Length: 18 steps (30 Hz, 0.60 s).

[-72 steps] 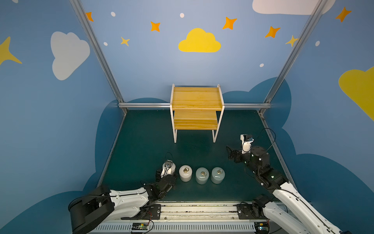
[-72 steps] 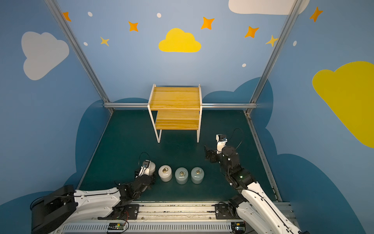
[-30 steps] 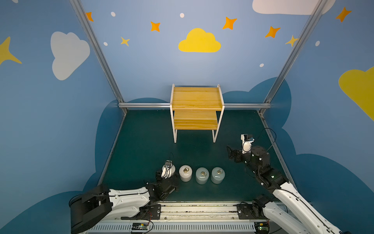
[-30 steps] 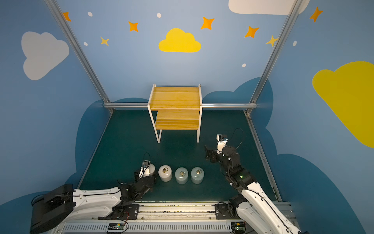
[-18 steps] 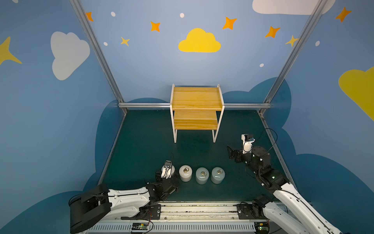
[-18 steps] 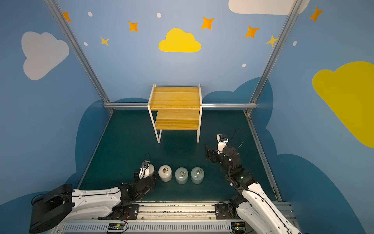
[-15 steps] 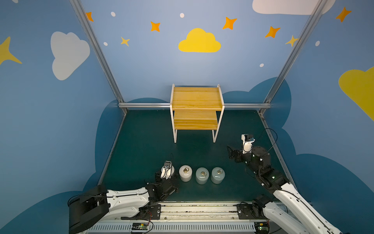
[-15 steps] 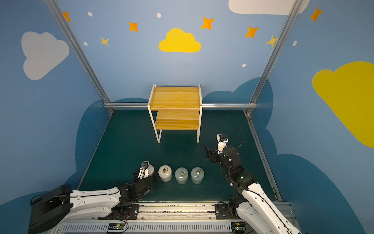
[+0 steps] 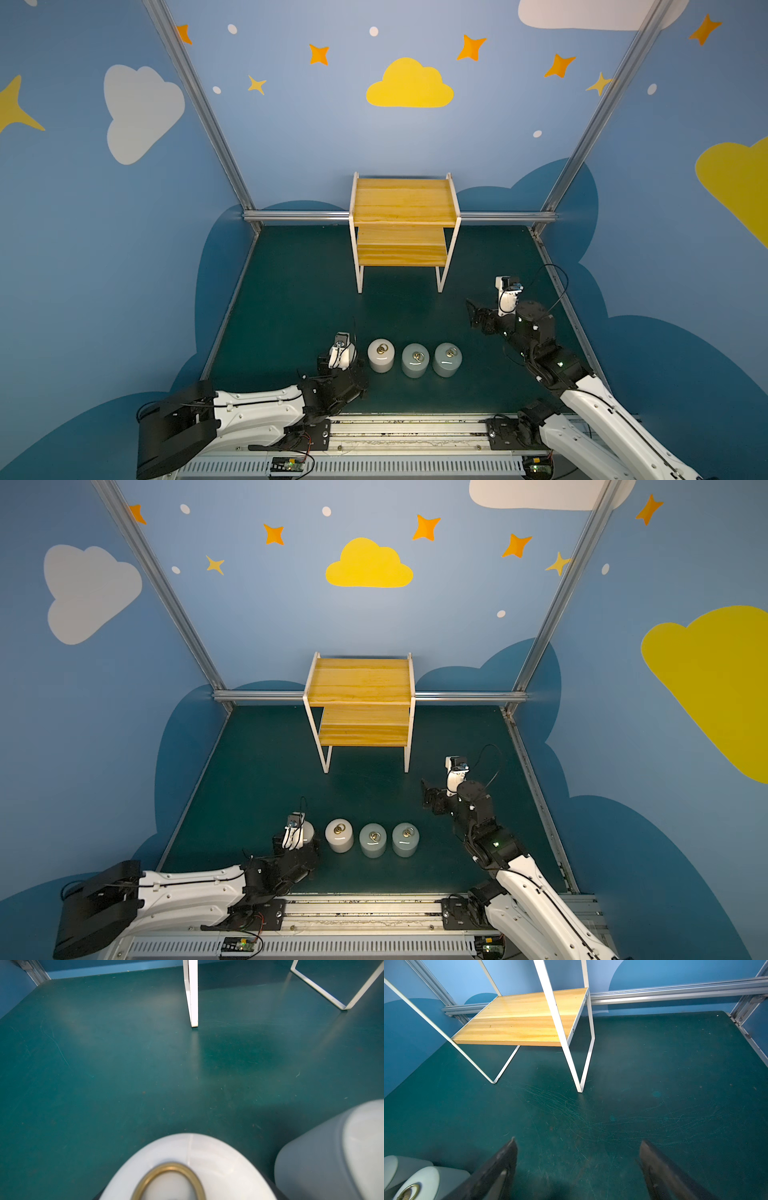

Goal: Remove the tea canisters from the shelf
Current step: Place the tea canister at the center of the board.

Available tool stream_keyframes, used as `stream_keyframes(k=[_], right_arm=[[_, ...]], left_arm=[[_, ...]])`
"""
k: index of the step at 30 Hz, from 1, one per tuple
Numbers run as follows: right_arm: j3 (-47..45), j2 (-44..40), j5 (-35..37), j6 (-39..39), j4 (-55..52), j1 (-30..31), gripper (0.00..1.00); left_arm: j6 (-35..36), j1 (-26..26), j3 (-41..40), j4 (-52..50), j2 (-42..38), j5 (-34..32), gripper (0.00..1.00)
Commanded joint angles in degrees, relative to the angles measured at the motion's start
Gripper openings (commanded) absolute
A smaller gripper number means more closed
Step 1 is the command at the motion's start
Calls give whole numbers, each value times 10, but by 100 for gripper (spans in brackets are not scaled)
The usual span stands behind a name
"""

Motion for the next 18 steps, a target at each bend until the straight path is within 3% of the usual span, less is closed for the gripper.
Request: stream_keyframes(k=[1,18], right_arm=[[-5,-6,-1,2,2,-3,94],[-7,-14,-2,3,-2,-4,94]], left_arm=[[-12,-4,14,-9,-1,-7,83],[55,-5,-1,89,8,9,82]])
